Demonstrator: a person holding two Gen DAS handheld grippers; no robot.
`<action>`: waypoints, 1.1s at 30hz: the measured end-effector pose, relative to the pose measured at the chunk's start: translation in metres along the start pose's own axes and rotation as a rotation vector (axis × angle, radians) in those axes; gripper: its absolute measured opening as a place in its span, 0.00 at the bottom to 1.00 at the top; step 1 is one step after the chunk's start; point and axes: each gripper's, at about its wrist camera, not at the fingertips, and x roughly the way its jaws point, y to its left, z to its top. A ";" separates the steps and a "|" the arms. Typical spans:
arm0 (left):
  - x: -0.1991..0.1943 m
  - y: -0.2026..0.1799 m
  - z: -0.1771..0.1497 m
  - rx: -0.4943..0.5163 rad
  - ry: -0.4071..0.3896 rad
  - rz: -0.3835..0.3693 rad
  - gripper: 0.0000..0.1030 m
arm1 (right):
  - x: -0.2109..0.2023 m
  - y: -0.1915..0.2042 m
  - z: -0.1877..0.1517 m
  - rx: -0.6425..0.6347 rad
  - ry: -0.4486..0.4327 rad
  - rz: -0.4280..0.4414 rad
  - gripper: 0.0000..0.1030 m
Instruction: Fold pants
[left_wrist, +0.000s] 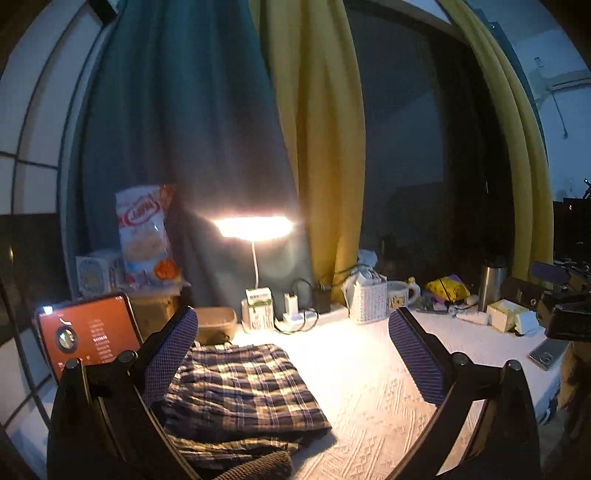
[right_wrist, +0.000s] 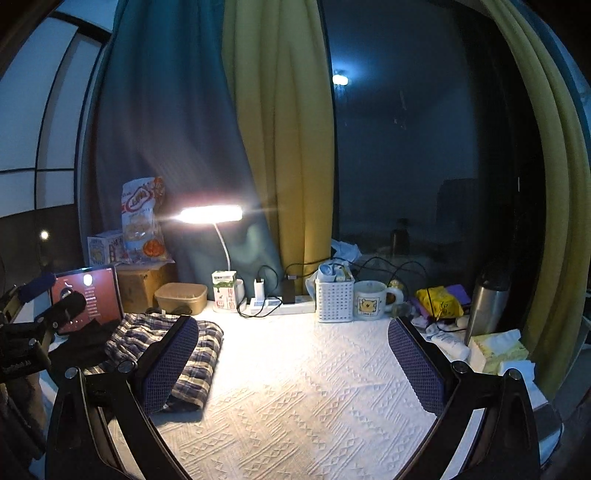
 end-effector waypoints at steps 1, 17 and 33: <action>-0.001 0.000 0.001 0.000 -0.006 0.004 0.99 | -0.001 0.001 0.001 -0.004 -0.002 -0.001 1.00; 0.000 0.006 -0.005 -0.026 0.011 0.005 0.99 | 0.010 0.013 -0.001 -0.028 0.025 0.011 1.00; -0.001 0.009 -0.007 -0.038 0.021 0.011 0.99 | 0.010 0.016 -0.002 -0.032 0.027 0.011 1.00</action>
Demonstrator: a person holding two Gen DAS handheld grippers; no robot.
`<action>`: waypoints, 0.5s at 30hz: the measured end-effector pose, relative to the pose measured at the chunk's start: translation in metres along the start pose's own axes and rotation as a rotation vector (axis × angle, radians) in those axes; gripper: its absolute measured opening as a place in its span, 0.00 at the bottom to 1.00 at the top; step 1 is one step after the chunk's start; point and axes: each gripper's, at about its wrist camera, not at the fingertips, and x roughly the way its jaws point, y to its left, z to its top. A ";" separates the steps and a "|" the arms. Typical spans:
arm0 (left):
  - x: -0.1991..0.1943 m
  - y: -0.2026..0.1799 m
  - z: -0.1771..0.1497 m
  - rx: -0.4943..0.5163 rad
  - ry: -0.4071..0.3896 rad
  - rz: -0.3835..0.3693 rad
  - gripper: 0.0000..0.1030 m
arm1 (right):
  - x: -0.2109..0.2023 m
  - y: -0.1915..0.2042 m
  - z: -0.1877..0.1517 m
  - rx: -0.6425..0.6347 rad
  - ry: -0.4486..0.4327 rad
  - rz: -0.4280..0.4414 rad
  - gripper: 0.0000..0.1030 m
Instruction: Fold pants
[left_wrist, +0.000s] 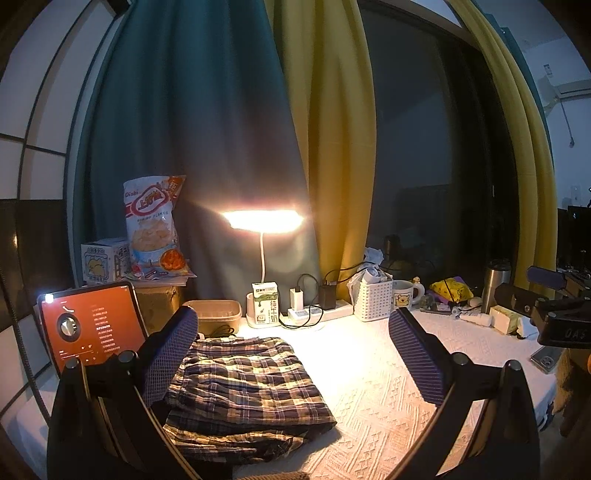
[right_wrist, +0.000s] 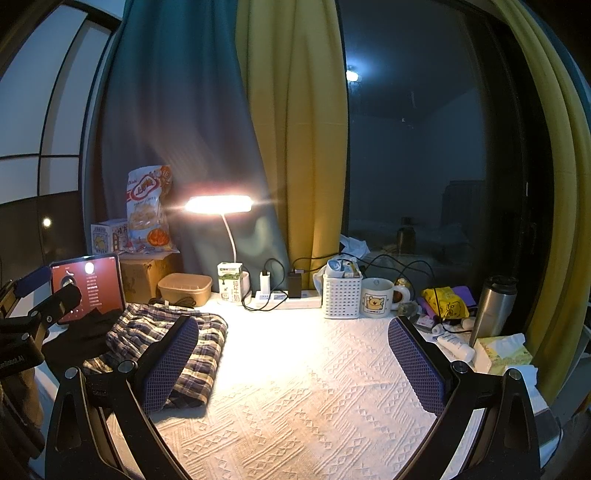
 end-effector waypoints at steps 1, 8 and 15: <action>0.000 0.000 0.000 0.000 0.000 -0.001 0.99 | 0.000 -0.001 0.000 0.001 -0.001 0.000 1.00; 0.000 0.000 0.000 -0.001 0.000 0.000 0.99 | 0.000 0.000 -0.001 0.004 -0.001 -0.002 1.00; 0.001 0.000 0.000 -0.011 0.005 0.001 0.99 | 0.003 0.000 -0.004 0.005 0.005 0.002 1.00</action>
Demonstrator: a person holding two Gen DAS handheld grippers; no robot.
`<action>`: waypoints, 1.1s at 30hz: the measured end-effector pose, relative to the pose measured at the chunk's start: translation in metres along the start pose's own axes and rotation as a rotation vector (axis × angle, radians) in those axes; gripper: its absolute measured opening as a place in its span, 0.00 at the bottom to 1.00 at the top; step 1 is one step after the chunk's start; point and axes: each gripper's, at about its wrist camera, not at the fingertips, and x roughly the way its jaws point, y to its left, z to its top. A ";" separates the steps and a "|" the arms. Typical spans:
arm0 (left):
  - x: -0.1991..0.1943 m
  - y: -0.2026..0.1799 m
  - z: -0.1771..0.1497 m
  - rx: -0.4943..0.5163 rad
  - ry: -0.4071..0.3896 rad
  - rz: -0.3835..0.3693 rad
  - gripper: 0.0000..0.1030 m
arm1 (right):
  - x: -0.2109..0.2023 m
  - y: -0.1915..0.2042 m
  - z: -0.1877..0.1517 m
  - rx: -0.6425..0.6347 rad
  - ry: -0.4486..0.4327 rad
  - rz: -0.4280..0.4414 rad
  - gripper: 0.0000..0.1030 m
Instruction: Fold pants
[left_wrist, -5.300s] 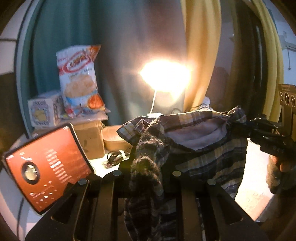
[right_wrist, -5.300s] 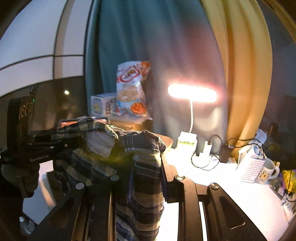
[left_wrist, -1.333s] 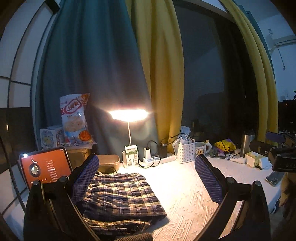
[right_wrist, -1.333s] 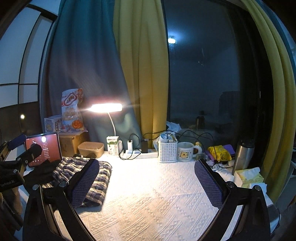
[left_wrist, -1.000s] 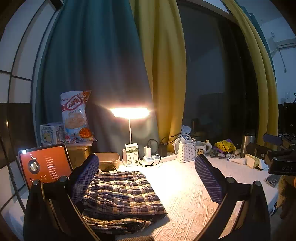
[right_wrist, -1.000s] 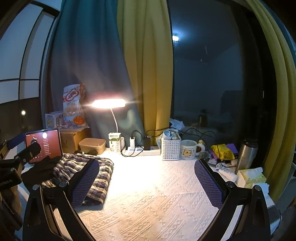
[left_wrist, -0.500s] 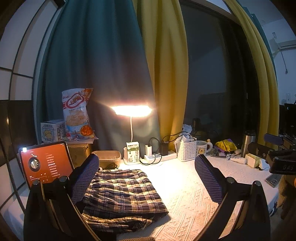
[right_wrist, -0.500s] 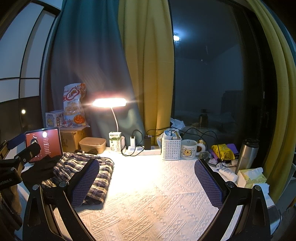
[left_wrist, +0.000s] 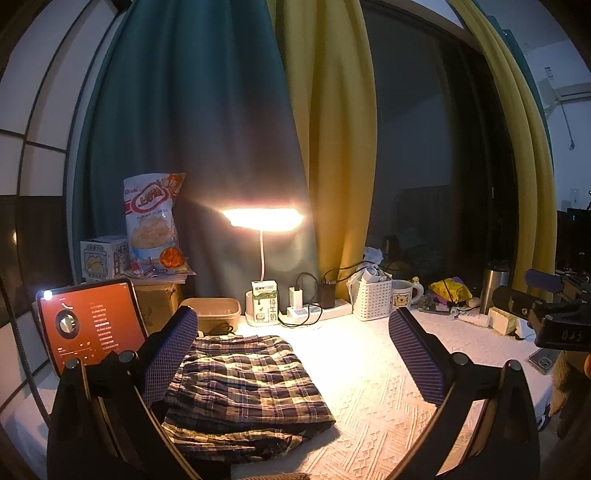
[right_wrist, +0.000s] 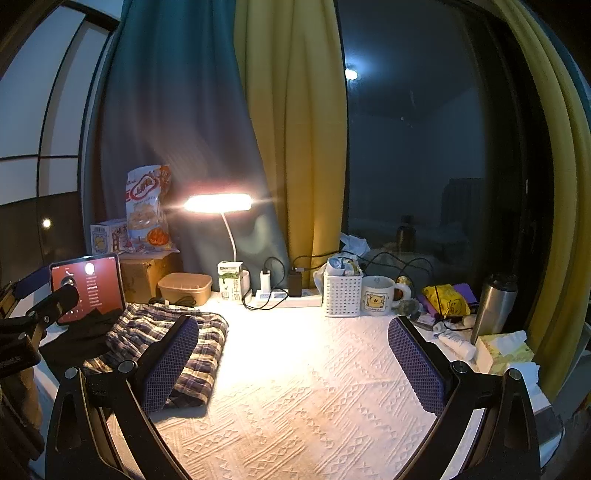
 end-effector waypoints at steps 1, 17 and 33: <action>0.000 0.000 0.000 -0.001 0.000 -0.001 0.99 | 0.000 0.000 0.000 -0.001 0.000 0.000 1.00; 0.000 0.000 -0.003 -0.007 0.014 -0.004 0.99 | -0.001 0.003 -0.001 -0.001 0.002 0.001 1.00; -0.001 0.000 -0.004 -0.008 0.016 -0.005 0.99 | 0.000 0.005 0.000 0.000 0.003 -0.002 1.00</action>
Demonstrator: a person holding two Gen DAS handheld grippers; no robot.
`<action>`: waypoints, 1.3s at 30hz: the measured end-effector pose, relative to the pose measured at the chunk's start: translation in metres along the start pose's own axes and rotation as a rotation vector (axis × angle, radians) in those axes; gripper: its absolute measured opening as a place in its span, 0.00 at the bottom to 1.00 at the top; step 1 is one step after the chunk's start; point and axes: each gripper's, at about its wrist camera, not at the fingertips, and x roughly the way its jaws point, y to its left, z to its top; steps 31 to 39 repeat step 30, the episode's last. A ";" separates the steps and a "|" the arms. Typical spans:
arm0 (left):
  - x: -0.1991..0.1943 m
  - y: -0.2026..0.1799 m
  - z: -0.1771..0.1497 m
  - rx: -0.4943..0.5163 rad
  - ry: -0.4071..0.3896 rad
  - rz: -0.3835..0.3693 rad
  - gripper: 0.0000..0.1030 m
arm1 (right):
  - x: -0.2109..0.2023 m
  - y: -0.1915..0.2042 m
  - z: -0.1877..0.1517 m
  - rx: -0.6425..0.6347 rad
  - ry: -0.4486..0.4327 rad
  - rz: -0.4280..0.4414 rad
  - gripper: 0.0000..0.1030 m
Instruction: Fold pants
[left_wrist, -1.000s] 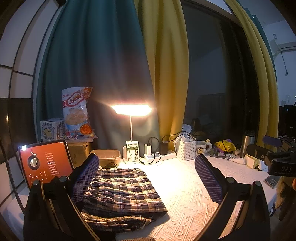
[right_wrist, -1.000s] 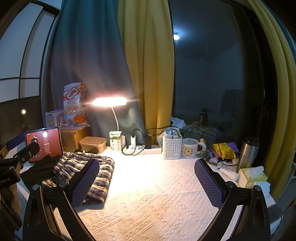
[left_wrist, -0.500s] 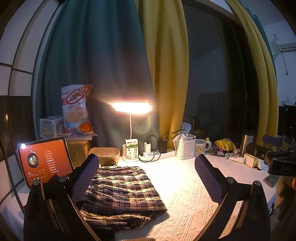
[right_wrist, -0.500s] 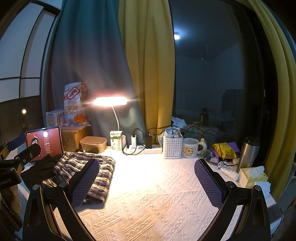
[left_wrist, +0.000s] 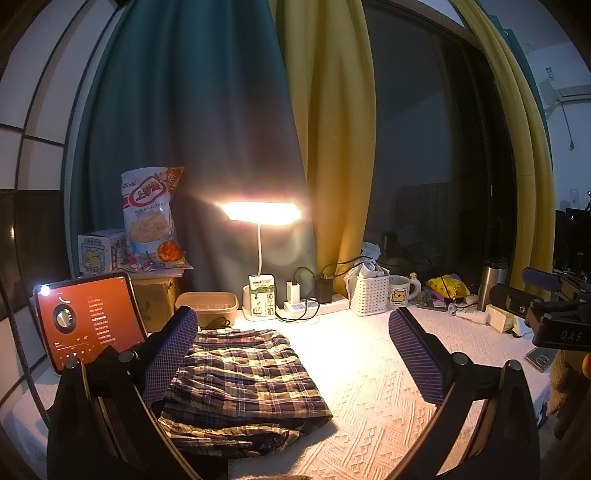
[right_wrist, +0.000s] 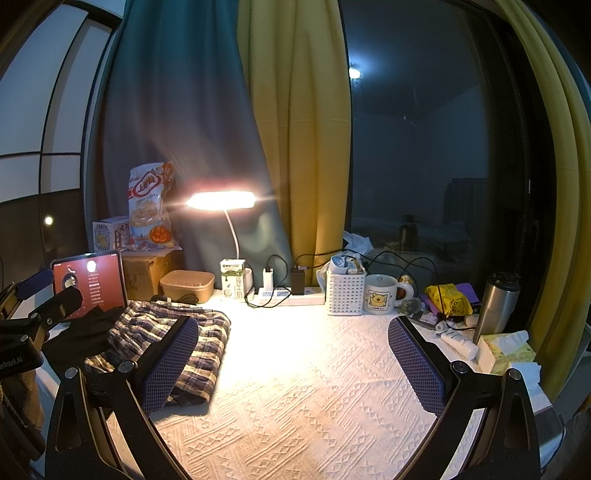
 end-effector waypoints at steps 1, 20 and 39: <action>0.000 0.000 0.000 0.000 0.000 0.000 0.99 | 0.000 0.000 0.000 0.000 0.000 0.000 1.00; 0.001 0.001 -0.002 0.002 0.006 -0.004 0.99 | 0.000 0.002 -0.003 -0.009 0.004 0.010 1.00; 0.000 0.004 -0.002 -0.005 -0.001 -0.016 0.99 | 0.001 0.001 -0.004 -0.015 0.008 0.016 1.00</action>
